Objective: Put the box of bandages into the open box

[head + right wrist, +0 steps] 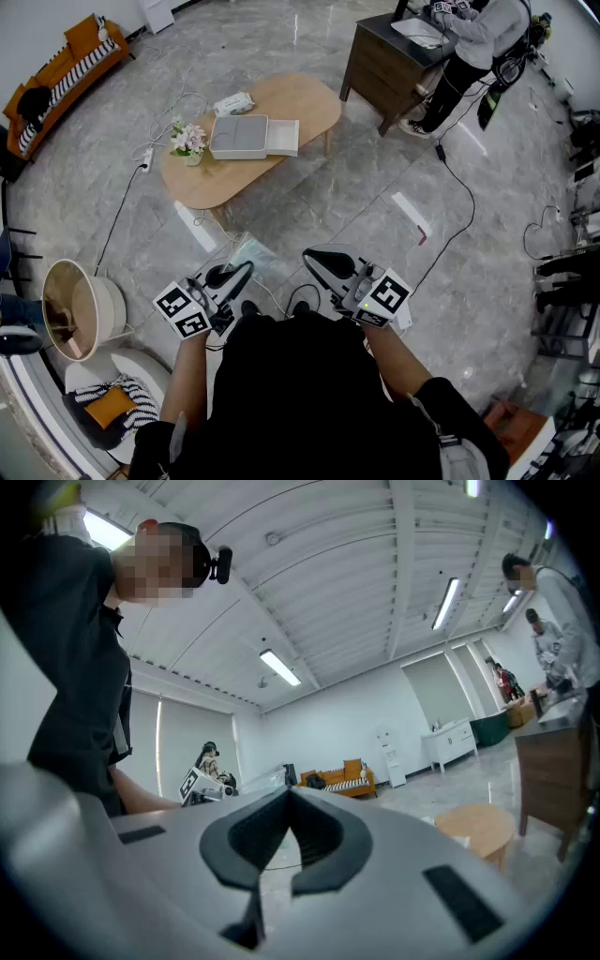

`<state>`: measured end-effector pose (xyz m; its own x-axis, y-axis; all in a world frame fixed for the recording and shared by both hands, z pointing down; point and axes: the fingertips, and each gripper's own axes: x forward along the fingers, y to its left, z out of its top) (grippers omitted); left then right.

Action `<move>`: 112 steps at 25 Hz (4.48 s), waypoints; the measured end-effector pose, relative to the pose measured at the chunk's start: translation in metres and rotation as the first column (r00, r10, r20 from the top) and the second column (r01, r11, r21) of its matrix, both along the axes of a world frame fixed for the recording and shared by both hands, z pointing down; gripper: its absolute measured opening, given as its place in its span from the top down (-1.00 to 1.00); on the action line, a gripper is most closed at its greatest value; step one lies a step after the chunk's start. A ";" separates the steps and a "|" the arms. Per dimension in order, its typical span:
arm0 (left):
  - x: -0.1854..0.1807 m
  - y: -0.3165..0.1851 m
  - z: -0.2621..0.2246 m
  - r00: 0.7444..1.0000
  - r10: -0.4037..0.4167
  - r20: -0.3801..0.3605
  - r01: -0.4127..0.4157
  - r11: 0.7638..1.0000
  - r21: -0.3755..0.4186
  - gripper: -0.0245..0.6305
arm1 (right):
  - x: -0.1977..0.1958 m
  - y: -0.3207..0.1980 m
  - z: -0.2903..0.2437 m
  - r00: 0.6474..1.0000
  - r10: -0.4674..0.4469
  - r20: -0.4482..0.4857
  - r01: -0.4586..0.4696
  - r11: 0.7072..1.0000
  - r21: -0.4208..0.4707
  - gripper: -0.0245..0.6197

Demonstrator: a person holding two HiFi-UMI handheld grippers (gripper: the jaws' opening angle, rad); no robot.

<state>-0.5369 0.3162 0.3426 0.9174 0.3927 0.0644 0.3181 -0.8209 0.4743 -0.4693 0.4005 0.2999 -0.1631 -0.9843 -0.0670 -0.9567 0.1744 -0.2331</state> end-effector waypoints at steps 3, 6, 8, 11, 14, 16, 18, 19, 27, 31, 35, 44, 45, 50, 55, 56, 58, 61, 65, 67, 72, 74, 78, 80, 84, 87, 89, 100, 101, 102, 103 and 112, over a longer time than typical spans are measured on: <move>0.006 0.008 0.002 1.000 0.016 -0.001 -0.016 1.000 0.002 0.80 | 0.003 0.005 0.003 1.000 0.001 0.003 -0.001 1.000 -0.003 0.89; 0.011 0.014 0.002 1.000 0.030 -0.003 -0.030 0.999 0.011 0.80 | 0.011 0.011 0.003 1.000 0.019 -0.009 -0.019 1.000 -0.003 0.89; 0.015 0.018 0.002 0.999 0.035 -0.001 -0.035 0.999 0.024 0.80 | 0.017 0.015 0.004 1.000 0.028 -0.014 -0.028 1.000 -0.005 0.89; 0.020 0.029 0.005 0.999 0.043 0.018 -0.044 0.998 0.046 0.80 | 0.026 0.027 0.007 0.999 0.043 0.000 -0.043 0.999 -0.011 0.89; 0.021 0.034 0.004 0.998 0.054 0.017 -0.055 0.997 0.049 0.80 | 0.029 0.033 0.006 0.998 0.060 0.011 -0.060 0.998 0.003 0.89; 0.019 0.034 0.003 0.999 0.048 0.013 -0.048 0.997 0.054 0.80 | 0.025 0.032 0.006 0.999 0.049 0.016 -0.049 0.999 0.018 0.89; 0.018 0.034 0.004 0.999 0.037 0.015 -0.037 0.997 0.061 0.80 | 0.020 0.031 0.009 0.999 0.031 0.010 -0.032 0.999 0.017 0.89; 0.017 0.034 0.005 0.999 0.030 0.016 -0.031 0.998 0.063 0.80 | 0.019 0.030 0.011 1.000 0.025 0.003 -0.025 1.000 0.012 0.89; 0.003 0.030 0.007 0.999 -0.006 0.032 0.005 0.999 0.047 0.80 | 0.017 0.033 0.018 0.999 0.038 0.013 -0.038 0.999 0.004 0.89; 0.006 0.024 0.011 0.999 0.002 0.045 -0.004 0.999 0.037 0.80 | 0.023 0.039 0.025 0.996 0.087 0.037 -0.086 0.996 -0.010 0.89; 0.024 0.021 0.012 0.999 0.016 0.035 -0.017 1.000 0.026 0.80 | 0.039 0.045 0.037 0.989 0.138 0.059 -0.136 0.990 -0.038 0.89; 0.078 -0.001 0.023 0.995 0.094 0.025 -0.093 0.995 -0.021 0.80 | 0.081 0.026 0.039 0.972 0.230 0.052 -0.226 0.971 -0.072 0.89; 0.086 -0.006 0.023 0.995 0.099 0.020 -0.099 0.995 -0.027 0.80 | 0.088 0.022 0.039 0.971 0.233 0.046 -0.229 0.970 -0.079 0.89; 0.133 -0.043 0.022 0.993 0.121 0.000 -0.121 0.991 -0.048 0.80 | 0.128 -0.010 0.036 0.965 0.262 0.029 -0.258 0.960 -0.104 0.89; 0.178 -0.090 0.013 0.991 0.132 -0.033 -0.134 0.989 -0.069 0.80 | 0.167 -0.063 0.028 0.966 0.259 -0.017 -0.259 0.957 -0.133 0.89; 0.183 -0.100 0.012 0.990 0.135 -0.036 -0.137 0.988 -0.072 0.80 | 0.173 -0.074 0.024 0.966 0.258 -0.027 -0.260 0.957 -0.132 0.89; 0.193 -0.119 0.011 0.989 0.144 -0.038 -0.146 0.986 -0.076 0.80 | 0.184 -0.094 0.017 0.964 0.262 -0.043 -0.265 0.956 -0.126 0.89; 0.206 -0.142 0.015 0.987 0.155 -0.030 -0.157 0.984 -0.085 0.80 | 0.196 -0.111 0.013 0.960 0.278 -0.044 -0.281 0.951 -0.129 0.89; 0.237 -0.170 0.018 0.990 0.134 -0.041 -0.137 0.986 -0.092 0.80 | 0.221 -0.121 0.017 0.956 0.287 -0.066 -0.294 0.944 -0.147 0.89; 0.251 -0.181 0.019 0.991 0.122 -0.051 -0.126 0.988 -0.094 0.80 | 0.235 -0.126 0.018 0.956 0.282 -0.084 -0.292 0.944 -0.154 0.89; 0.277 -0.186 0.035 0.992 0.122 -0.017 -0.123 0.986 -0.109 0.80 | 0.277 -0.130 0.033 0.952 0.298 -0.063 -0.305 0.937 -0.172 0.89; 0.293 -0.186 0.041 0.994 0.113 0.005 -0.112 0.988 -0.107 0.80 | 0.300 -0.136 0.041 0.957 0.287 -0.037 -0.289 0.941 -0.175 0.89; 0.334 -0.188 0.041 0.998 0.058 0.021 -0.056 0.993 -0.105 0.80 | 0.344 -0.153 0.044 0.976 0.219 -0.020 -0.219 0.963 -0.159 0.89; 0.358 -0.186 0.041 0.999 0.031 0.027 -0.027 0.994 -0.106 0.80 | 0.368 -0.156 0.039 0.983 0.183 -0.030 -0.185 0.973 -0.138 0.89; 0.407 -0.188 0.028 0.999 -0.043 0.025 0.045 0.996 -0.076 0.80 | 0.422 -0.154 0.029 0.992 0.116 -0.047 -0.120 0.989 -0.092 0.89; 0.444 -0.186 0.009 0.996 -0.094 0.005 0.094 0.995 -0.036 0.80 | 0.465 -0.149 0.024 0.997 0.070 -0.028 -0.072 0.995 -0.066 0.89; 0.459 -0.182 0.002 0.991 -0.132 -0.001 0.132 0.991 -0.022 0.80 | 0.487 -0.147 0.026 0.999 0.033 -0.017 -0.034 0.997 -0.064 0.89; 0.460 -0.195 0.031 0.947 -0.307 0.095 0.313 0.948 -0.057 0.80 | 0.521 -0.185 0.052 0.991 -0.125 0.054 0.129 0.988 -0.082 0.89; 0.460 -0.201 0.034 0.943 -0.318 0.099 0.325 0.943 -0.067 0.80 | 0.522 -0.191 0.054 0.990 -0.130 0.058 0.135 0.987 -0.087 0.89; 0.460 -0.209 0.037 0.940 -0.326 0.102 0.334 0.940 -0.075 0.80 | 0.523 -0.198 0.057 0.989 -0.137 0.059 0.142 0.985 -0.094 0.89; 0.462 -0.216 0.040 0.938 -0.332 0.103 0.340 0.937 -0.081 0.80 | 0.525 -0.206 0.059 0.988 -0.144 0.058 0.150 0.983 -0.102 0.89; 0.495 -0.292 0.078 0.928 -0.356 0.107 0.370 0.913 -0.169 0.80 | 0.555 -0.278 0.055 0.984 -0.179 0.004 0.177 0.968 -0.180 0.89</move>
<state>-0.0421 0.0246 0.4209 0.9945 0.0444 0.0953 -0.0267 -0.7701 0.6374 0.0853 0.1220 0.3546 -0.3361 -0.9353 0.1107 -0.9171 0.2983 -0.2646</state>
